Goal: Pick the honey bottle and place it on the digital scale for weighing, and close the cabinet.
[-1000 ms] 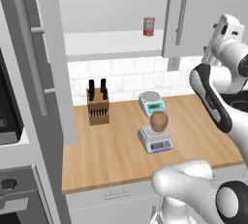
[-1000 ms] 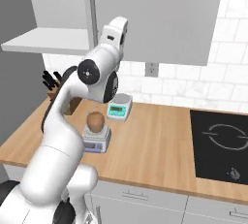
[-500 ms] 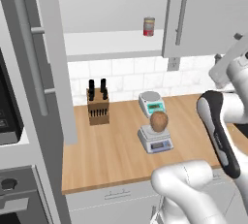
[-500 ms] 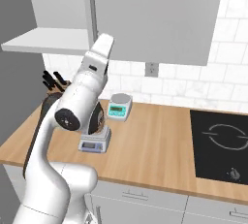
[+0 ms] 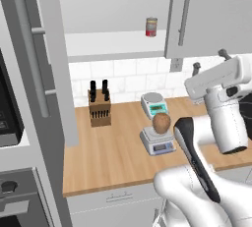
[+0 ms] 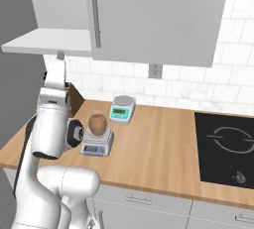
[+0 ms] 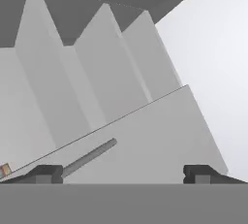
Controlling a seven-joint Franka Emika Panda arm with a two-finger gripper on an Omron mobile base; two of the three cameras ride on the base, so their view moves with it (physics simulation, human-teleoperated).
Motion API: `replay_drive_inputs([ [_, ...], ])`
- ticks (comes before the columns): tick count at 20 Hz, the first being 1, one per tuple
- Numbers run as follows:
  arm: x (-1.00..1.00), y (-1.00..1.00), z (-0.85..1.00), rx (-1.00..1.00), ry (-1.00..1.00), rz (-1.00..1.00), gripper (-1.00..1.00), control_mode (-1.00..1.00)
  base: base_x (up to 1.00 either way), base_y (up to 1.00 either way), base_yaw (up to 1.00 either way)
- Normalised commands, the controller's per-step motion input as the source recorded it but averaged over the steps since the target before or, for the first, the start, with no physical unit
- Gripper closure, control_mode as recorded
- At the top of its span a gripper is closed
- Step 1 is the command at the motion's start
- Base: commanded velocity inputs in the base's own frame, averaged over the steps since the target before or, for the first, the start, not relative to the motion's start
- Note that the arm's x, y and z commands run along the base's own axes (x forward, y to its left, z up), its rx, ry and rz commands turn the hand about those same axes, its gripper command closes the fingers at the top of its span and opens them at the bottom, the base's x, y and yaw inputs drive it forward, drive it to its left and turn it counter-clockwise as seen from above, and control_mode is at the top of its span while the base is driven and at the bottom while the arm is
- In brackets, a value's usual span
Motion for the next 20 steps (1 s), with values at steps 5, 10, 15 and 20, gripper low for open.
replay_drive_inputs([
  [5, -0.84, 0.88, 0.17, -0.26, -0.11, 0.12, -1.00, -1.00, 0.00, 0.00, 0.00],
  [10, -0.95, 0.41, 0.51, -0.26, 0.00, 0.10, -1.00, -1.00, 0.00, 0.00, 0.00],
  [15, -0.81, 0.03, 0.43, -0.28, 0.25, 0.02, -1.00, -1.00, 0.00, 0.00, 0.00],
  [20, -0.73, 0.05, 0.01, -0.22, 0.63, 0.00, -1.00, -1.00, 0.00, 0.00, 0.00],
])
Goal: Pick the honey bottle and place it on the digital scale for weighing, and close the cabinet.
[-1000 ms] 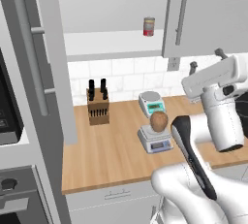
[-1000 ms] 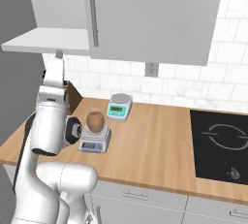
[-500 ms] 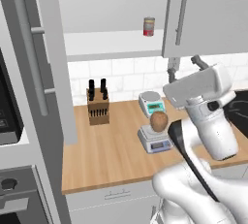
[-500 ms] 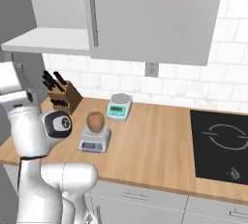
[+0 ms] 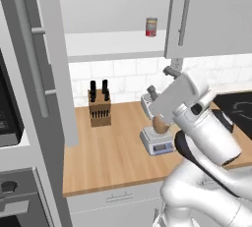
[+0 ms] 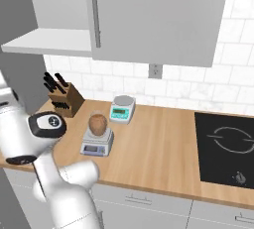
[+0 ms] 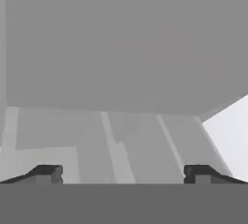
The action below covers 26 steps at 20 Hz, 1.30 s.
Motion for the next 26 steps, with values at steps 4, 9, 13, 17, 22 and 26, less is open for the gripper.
replay_drive_inputs([
  [4, -0.79, 0.05, 0.12, -0.20, 0.54, 0.00, -1.00, -1.00, 0.00, 0.00, 0.00],
  [9, -0.63, -0.10, 0.51, -0.03, 0.03, -0.03, -1.00, -1.00, 0.00, 0.00, 0.00],
  [13, -0.68, -0.09, 0.31, -0.02, 0.02, -0.08, -1.00, -1.00, 0.00, 0.00, 0.00],
  [17, -0.68, 0.24, 0.00, -0.03, 0.18, -0.01, -1.00, -1.00, 0.00, 0.00, 0.00],
  [22, -0.58, 0.64, 0.00, 0.00, 0.04, 0.00, -1.00, -1.00, 0.00, 0.00, 0.00],
  [26, -0.48, 0.91, 0.00, 0.00, -0.10, 0.00, -1.00, -1.00, 0.00, 0.00, 0.00],
])
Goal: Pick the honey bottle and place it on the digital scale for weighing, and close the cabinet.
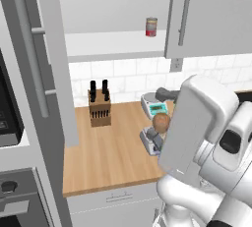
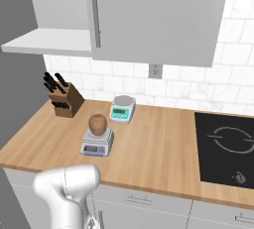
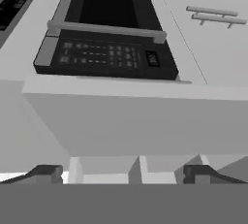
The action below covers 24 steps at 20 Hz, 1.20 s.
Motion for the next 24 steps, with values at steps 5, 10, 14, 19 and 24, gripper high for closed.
replay_drive_inputs([
  [5, -0.03, 0.93, -0.15, 0.00, -0.25, 0.00, -1.00, -1.00, 0.00, 0.00, 0.00],
  [10, -0.02, 0.85, -0.01, -0.03, -0.13, -0.03, -1.00, -1.00, 0.00, 0.00, 0.00],
  [14, 0.27, 0.54, -0.09, 0.00, 0.02, 0.00, -1.00, -1.00, 0.00, 0.00, 0.00],
  [19, 0.34, 0.53, -0.29, 0.05, 0.02, -0.04, -1.00, -1.00, 0.00, 0.00, 0.00],
  [24, 0.46, 0.19, -0.24, 0.01, 0.00, -0.08, -1.00, -1.00, 0.00, 0.00, 0.00],
])
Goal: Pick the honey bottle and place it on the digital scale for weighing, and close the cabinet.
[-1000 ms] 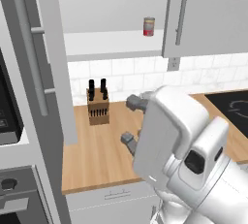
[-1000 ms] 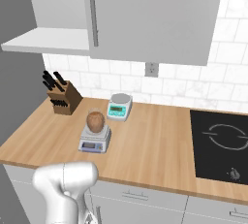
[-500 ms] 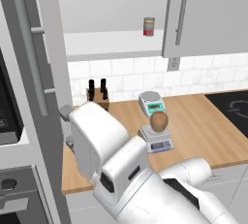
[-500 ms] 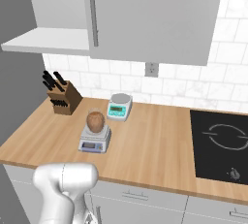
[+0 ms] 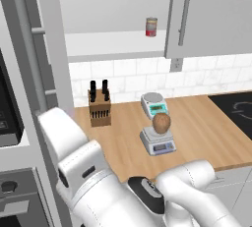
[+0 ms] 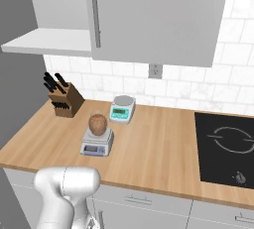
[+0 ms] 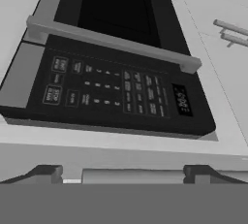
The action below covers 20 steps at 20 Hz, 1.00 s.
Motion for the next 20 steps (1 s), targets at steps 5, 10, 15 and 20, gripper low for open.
replay_drive_inputs([
  [5, 0.40, 0.26, -0.19, 0.00, 0.04, -0.06, -1.00, -1.00, 0.00, 0.00, 0.00],
  [10, 0.02, 0.69, -0.18, 0.01, 0.01, 0.00, -1.00, -1.00, 0.00, 0.00, 0.00],
  [15, 0.36, 0.14, -0.02, 0.00, 0.07, -0.06, -1.00, -1.00, 0.00, 0.00, 0.00],
  [20, 0.72, -0.04, 0.00, 0.00, 0.09, -0.06, -1.00, -1.00, 0.00, 0.00, 0.00],
])
